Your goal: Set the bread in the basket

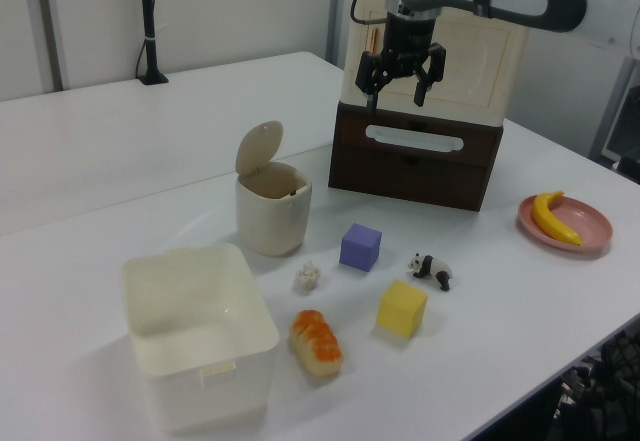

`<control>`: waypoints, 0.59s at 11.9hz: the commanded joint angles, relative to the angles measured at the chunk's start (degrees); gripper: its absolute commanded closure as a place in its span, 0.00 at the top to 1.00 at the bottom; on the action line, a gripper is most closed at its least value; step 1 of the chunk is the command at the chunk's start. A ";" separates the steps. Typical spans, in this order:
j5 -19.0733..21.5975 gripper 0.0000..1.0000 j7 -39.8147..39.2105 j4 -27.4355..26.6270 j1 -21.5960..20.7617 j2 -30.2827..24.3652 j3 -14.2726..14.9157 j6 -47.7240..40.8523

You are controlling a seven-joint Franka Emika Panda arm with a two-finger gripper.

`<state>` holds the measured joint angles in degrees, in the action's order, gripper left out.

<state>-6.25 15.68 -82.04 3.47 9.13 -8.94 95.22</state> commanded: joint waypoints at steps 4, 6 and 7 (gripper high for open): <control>-1.22 1.00 -1.88 -2.08 -1.01 -2.10 0.06 0.23; -1.22 1.00 -1.88 -2.34 -1.10 -3.06 -0.02 0.32; -1.22 1.00 -1.88 -2.51 -1.10 -3.41 -0.11 0.23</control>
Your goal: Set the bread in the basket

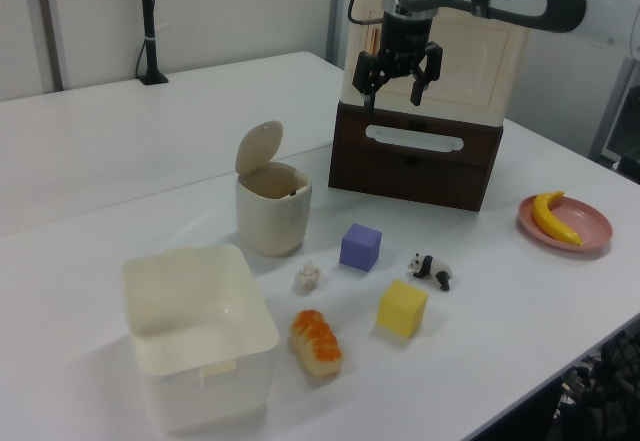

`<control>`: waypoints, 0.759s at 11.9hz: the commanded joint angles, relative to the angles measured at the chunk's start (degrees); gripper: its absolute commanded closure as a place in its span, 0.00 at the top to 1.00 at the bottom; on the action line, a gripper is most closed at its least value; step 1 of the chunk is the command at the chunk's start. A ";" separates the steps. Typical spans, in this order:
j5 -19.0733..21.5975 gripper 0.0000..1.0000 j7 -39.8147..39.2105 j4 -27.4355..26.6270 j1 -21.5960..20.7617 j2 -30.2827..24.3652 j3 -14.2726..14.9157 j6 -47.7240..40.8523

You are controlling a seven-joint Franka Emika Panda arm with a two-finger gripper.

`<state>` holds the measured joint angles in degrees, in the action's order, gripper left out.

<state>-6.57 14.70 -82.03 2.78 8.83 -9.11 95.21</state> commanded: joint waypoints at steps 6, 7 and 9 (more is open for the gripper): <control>-0.81 1.00 -0.91 -5.86 -1.81 -6.46 -0.21 0.32; -0.81 1.00 -0.82 -5.86 -1.81 -6.46 -0.30 0.32; -0.81 1.00 -0.82 -5.86 -1.81 -6.37 -0.47 0.32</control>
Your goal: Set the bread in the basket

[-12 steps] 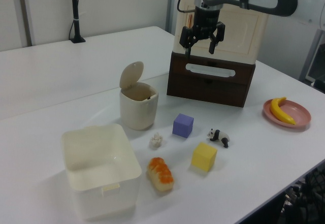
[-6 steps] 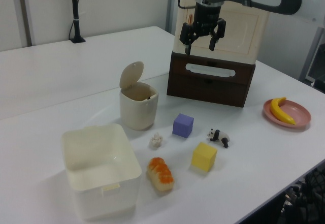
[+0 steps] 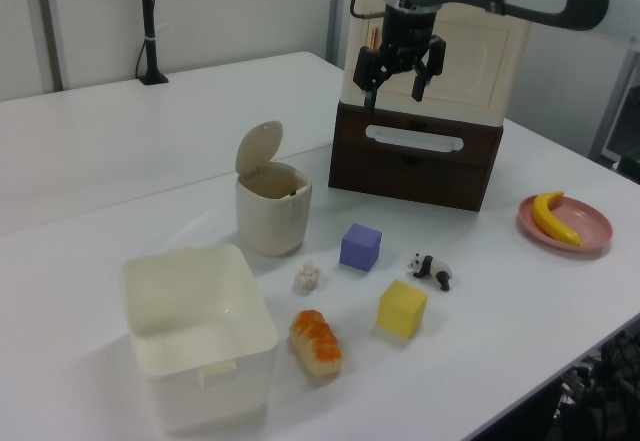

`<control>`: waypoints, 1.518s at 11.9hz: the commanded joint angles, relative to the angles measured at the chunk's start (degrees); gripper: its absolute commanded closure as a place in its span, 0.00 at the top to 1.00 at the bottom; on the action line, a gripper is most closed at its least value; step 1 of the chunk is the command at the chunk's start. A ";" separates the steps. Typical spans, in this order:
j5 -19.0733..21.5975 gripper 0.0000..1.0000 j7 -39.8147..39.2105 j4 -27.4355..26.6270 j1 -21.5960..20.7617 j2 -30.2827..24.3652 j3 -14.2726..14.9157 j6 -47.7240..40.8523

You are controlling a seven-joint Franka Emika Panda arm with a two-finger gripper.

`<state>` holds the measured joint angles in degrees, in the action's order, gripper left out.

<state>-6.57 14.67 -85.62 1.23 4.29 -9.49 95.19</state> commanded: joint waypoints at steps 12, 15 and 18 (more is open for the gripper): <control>-0.81 1.00 -0.69 -3.06 -0.52 -1.66 -0.44 0.52; -0.90 1.00 -0.69 -3.06 -0.52 -1.66 -0.53 0.61; -2.21 1.00 -1.21 -4.98 -0.70 -1.66 -2.45 0.78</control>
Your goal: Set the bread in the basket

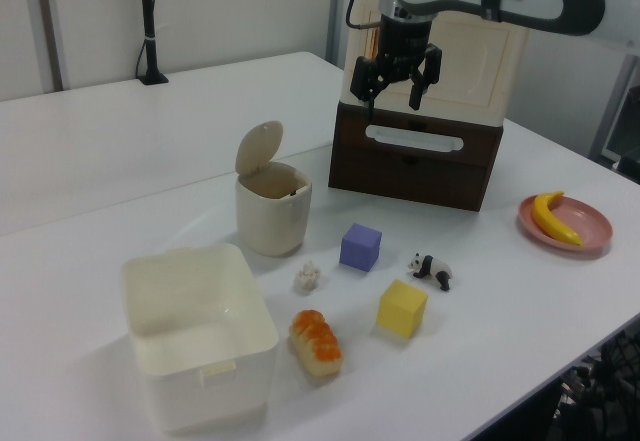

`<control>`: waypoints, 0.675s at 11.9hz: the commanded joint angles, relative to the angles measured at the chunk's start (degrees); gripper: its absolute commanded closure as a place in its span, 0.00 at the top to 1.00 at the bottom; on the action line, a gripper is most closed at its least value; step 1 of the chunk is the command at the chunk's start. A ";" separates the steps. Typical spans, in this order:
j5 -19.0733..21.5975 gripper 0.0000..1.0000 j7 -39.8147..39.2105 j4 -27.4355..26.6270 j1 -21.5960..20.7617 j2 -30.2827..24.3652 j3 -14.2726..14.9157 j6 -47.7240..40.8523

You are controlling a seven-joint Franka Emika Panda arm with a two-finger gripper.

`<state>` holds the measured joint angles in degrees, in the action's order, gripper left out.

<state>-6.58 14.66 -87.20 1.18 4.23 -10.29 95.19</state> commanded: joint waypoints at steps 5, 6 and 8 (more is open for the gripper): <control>-6.78 1.00 -2.01 -12.45 -0.74 -1.16 -9.56 3.06; -7.13 1.00 -2.01 -14.12 -1.09 -1.07 -11.13 3.76; -7.92 1.00 -2.01 -16.32 -3.11 -0.55 -11.50 4.38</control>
<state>-12.84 13.85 -98.98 0.10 4.77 -21.48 96.92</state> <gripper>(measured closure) 0.000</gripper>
